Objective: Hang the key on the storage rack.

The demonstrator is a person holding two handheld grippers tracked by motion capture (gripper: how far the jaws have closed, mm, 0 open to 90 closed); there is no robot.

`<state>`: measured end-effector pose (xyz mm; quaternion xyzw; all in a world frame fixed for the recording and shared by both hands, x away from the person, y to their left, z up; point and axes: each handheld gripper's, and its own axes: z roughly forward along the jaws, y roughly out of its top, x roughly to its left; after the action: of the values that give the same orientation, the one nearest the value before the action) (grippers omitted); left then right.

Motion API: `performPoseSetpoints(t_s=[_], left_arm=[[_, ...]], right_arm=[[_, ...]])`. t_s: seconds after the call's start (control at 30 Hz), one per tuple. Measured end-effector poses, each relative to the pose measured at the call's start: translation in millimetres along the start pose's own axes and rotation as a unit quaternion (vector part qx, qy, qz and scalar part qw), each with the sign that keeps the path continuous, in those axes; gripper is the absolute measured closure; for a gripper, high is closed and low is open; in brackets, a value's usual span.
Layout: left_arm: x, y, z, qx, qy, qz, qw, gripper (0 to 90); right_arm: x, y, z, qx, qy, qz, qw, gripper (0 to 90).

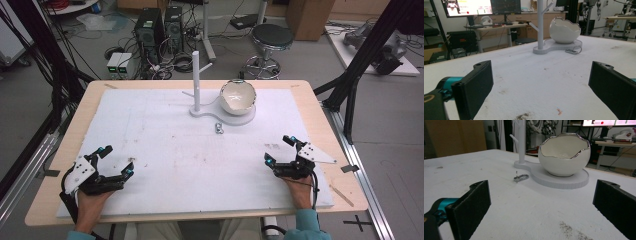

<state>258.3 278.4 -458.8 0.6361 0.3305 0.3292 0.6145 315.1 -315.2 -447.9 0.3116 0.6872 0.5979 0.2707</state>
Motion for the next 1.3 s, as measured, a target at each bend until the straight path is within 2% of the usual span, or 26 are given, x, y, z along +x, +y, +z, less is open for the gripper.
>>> performPoseSetpoints(t_s=[0.63, 0.77, 0.8, 0.83, 0.93, 0.97, 1.0, 1.03, 1.07, 1.1, 1.13, 1.3], left_arm=[[1.5, -0.4, -1.6, -0.006, 0.002, -0.008, 0.9999, 6.2], [1.5, -0.3, -1.4, -0.005, 0.001, -0.007, 1.0000, 6.2], [1.3, -0.3, -1.3, -0.005, 0.002, -0.007, 1.0000, 6.2], [1.3, -0.3, -1.3, -0.005, 0.002, -0.007, 1.0000, 6.2], [1.5, -0.2, -0.9, -0.004, 0.002, -0.007, 1.0000, 6.2], [1.5, -0.2, -0.8, -0.004, 0.002, -0.008, 1.0000, 6.2], [1.6, -0.2, -0.9, -0.003, 0.002, -0.008, 1.0000, 6.2], [1.6, -0.2, -0.8, -0.003, 0.002, -0.008, 1.0000, 6.2], [1.5, -0.2, -0.8, -0.004, 0.002, -0.008, 1.0000, 6.2], [1.6, -0.2, -0.8, -0.003, 0.002, -0.007, 1.0000, 6.2], [1.5, -0.2, -0.8, -0.004, 0.002, -0.008, 1.0000, 6.2], [1.2, -0.2, -0.8, -0.004, 0.003, -0.007, 1.0000, 6.2]], right_arm=[[-2.0, 0.2, -0.1, -0.003, -0.001, 0.005, 1.0000, 0.6], [-4.2, 1.0, 0.5, 0.003, 0.000, 0.018, 0.9998, 0.6], [-5.1, 1.9, 0.9, 0.007, -0.004, 0.013, 0.9999, 0.6], [-5.3, 6.8, 1.8, 0.021, -0.006, 0.003, 0.9997, 0.6], [-5.1, 15.7, 3.1, 0.027, -0.002, 0.000, 0.9996, 0.6], [-5.8, 27.3, 6.2, 0.029, 0.010, -0.007, 0.9995, 0.6], [-5.8, 27.3, 6.2, 0.029, 0.010, -0.007, 0.9995, 0.6], [-6.6, 41.7, 11.2, 0.039, 0.021, -0.011, 0.9990, 0.6], [-6.6, 41.7, 11.2, 0.039, 0.021, -0.011, 0.9990, 0.6], [-7.2, 56.8, 16.8, 0.047, 0.037, -0.011, 0.9981, 0.6], [-7.2, 56.8, 16.8, 0.047, 0.037, -0.011, 0.9981, 0.6], [-9.3, 90.0, 32.3, 0.069, 0.066, -0.019, 0.9953, 0.6]])
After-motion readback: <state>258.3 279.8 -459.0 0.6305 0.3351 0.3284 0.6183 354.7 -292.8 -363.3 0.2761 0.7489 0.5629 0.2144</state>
